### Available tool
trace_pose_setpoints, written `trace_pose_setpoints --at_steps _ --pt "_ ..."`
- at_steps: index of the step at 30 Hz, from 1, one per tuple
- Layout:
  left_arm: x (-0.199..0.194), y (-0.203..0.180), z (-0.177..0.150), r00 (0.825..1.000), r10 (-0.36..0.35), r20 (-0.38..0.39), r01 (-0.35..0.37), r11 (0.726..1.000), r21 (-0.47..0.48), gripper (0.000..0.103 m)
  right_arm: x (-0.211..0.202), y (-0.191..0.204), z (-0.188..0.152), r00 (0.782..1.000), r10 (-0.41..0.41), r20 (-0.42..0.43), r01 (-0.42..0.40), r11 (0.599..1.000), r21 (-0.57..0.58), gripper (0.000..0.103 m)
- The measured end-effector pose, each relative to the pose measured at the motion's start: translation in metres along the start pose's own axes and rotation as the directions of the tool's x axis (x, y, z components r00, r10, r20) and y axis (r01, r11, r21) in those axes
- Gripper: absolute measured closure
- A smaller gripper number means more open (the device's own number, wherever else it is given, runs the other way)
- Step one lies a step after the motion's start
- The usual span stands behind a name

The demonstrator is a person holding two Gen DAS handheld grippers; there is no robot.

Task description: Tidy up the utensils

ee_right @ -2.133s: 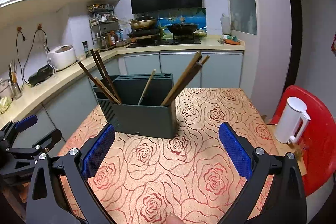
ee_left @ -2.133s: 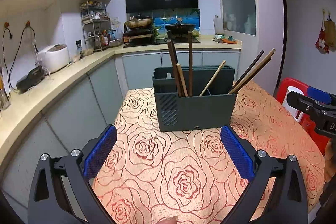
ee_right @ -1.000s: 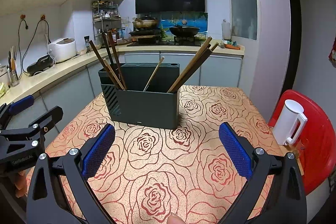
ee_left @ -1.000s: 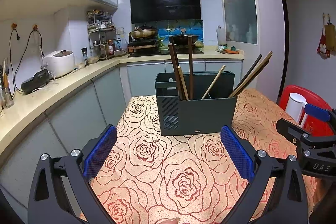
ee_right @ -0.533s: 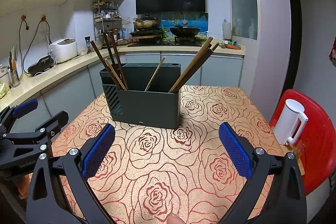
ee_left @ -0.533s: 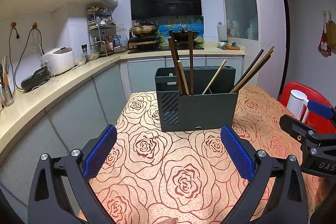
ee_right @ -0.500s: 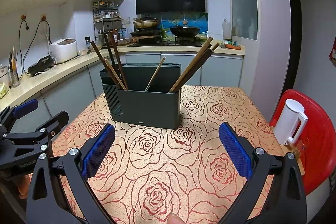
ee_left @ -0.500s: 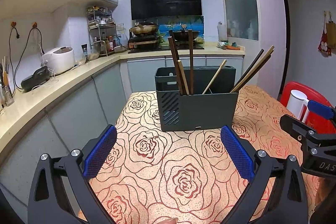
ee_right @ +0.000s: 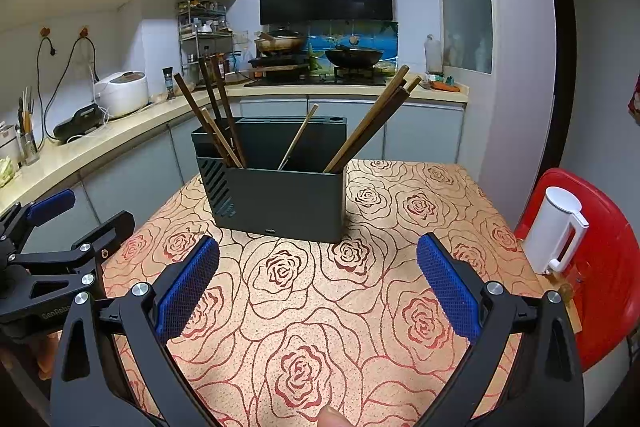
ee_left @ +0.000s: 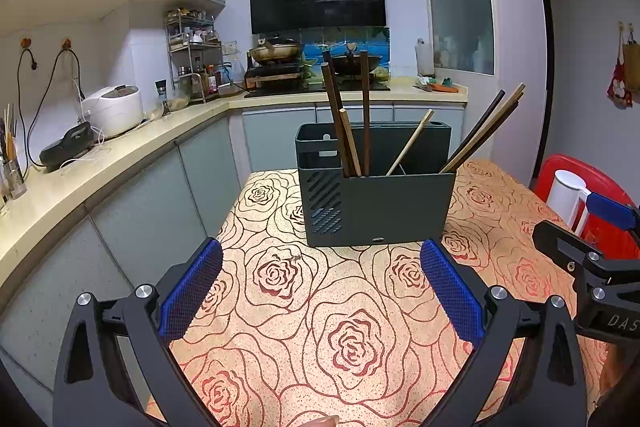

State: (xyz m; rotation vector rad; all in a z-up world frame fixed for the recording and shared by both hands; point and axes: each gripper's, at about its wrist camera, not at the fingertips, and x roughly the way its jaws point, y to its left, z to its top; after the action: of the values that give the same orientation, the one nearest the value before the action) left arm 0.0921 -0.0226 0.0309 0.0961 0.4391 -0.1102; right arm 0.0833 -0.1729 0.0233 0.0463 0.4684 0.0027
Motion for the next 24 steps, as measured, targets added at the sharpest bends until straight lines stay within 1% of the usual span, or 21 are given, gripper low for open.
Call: trace_pose_setpoints --at_steps 24 --pt "0.0008 0.0006 -0.0003 1.000 0.000 -0.005 0.000 1.000 -0.003 0.007 0.0000 -0.0009 -0.0012 1.000 -0.002 -0.001 0.002 1.000 0.004 0.007"
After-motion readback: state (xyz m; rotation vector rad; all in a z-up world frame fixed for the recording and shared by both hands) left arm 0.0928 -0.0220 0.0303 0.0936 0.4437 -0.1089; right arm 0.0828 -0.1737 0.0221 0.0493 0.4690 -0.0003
